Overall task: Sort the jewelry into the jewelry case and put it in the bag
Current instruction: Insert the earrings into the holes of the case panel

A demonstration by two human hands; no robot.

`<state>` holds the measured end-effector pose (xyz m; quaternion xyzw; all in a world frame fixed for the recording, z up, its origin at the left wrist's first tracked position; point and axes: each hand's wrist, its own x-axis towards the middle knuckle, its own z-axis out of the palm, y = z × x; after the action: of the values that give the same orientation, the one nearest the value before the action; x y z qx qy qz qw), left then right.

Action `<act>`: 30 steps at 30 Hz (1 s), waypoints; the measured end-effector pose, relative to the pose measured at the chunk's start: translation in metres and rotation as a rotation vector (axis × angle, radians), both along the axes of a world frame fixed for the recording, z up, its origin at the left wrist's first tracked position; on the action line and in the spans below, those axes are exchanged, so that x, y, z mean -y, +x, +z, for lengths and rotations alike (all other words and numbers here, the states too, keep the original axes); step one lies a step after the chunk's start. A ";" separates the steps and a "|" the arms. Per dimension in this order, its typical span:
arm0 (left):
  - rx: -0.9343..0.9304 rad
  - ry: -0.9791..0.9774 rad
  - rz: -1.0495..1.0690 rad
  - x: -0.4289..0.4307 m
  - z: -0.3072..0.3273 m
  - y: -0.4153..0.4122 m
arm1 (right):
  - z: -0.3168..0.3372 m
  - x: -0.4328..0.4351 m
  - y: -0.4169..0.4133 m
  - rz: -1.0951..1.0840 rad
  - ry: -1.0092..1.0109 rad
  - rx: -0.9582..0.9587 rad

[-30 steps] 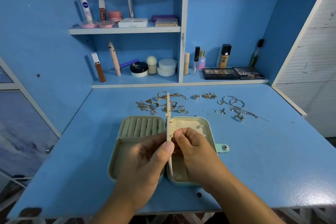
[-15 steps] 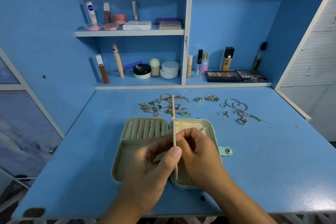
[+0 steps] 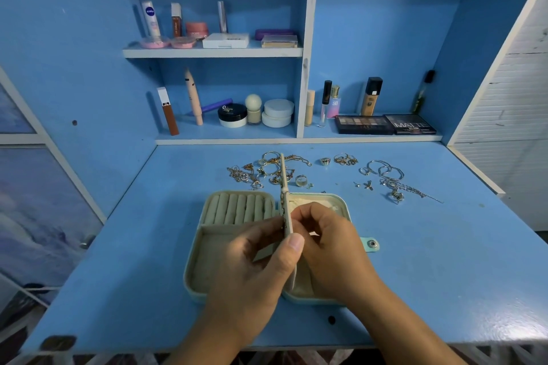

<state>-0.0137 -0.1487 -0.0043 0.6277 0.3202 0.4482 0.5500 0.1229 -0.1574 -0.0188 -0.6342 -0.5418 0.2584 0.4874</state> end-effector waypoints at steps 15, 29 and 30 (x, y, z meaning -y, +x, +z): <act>-0.045 0.033 0.039 -0.002 -0.003 -0.003 | 0.010 0.003 0.006 0.034 0.029 0.043; -0.090 -0.036 0.015 -0.004 0.004 -0.008 | 0.005 -0.004 0.016 0.153 -0.060 -0.137; -0.069 -0.071 0.014 -0.006 0.003 -0.010 | 0.005 -0.003 0.017 0.178 -0.094 -0.207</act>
<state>-0.0234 -0.1423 -0.0016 0.6206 0.3591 0.4184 0.5575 0.1399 -0.1544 -0.0133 -0.5758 -0.5300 0.3897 0.4855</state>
